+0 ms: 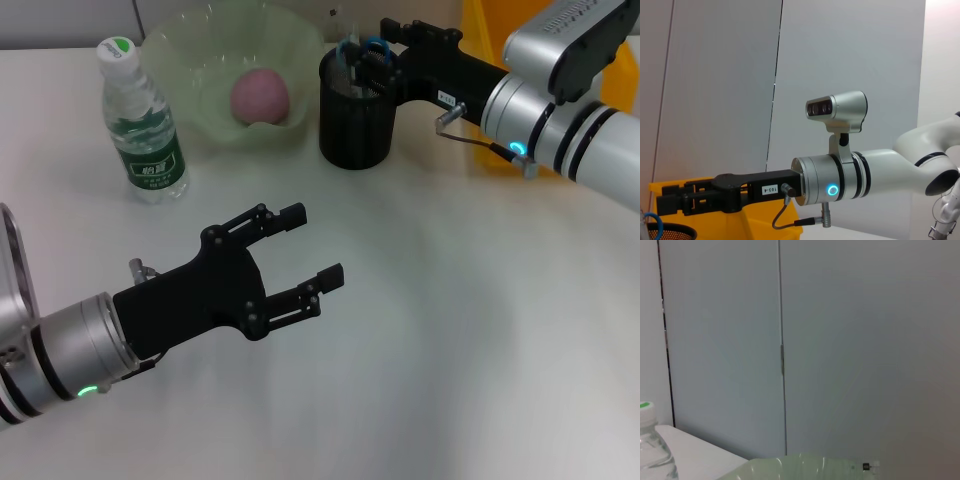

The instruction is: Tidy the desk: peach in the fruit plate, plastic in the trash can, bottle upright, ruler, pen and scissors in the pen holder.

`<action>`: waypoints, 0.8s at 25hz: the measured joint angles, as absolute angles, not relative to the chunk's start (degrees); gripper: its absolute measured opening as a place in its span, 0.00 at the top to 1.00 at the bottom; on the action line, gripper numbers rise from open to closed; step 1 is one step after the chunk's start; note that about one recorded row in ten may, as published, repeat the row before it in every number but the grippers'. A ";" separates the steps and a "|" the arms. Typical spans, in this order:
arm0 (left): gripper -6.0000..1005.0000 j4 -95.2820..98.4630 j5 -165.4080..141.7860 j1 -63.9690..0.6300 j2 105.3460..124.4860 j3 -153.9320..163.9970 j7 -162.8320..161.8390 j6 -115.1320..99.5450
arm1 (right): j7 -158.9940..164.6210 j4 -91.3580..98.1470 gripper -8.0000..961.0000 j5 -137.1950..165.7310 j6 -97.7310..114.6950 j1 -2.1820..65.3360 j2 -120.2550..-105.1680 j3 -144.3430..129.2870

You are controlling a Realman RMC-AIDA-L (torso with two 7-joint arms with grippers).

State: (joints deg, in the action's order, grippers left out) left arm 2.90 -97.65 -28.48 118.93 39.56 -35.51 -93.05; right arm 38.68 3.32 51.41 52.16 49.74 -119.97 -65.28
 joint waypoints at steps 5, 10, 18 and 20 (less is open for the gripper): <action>0.22 2.90 -97.65 -28.48 118.92 39.68 -35.51 -93.11 | 38.98 3.39 0.39 51.41 52.57 49.46 -119.97 -65.29; 0.22 2.94 -97.68 -28.48 118.91 39.74 -35.51 -93.11 | 39.00 3.49 0.24 51.40 52.75 49.07 -119.97 -64.55; 0.22 4.12 -98.12 -28.43 118.64 40.49 -37.98 -93.11 | 44.45 6.71 0.21 53.32 68.12 42.24 -119.62 -64.80; 0.22 5.25 -98.23 -28.26 118.57 41.31 -39.40 -93.28 | 48.82 10.01 0.21 56.52 73.17 38.92 -119.22 -64.83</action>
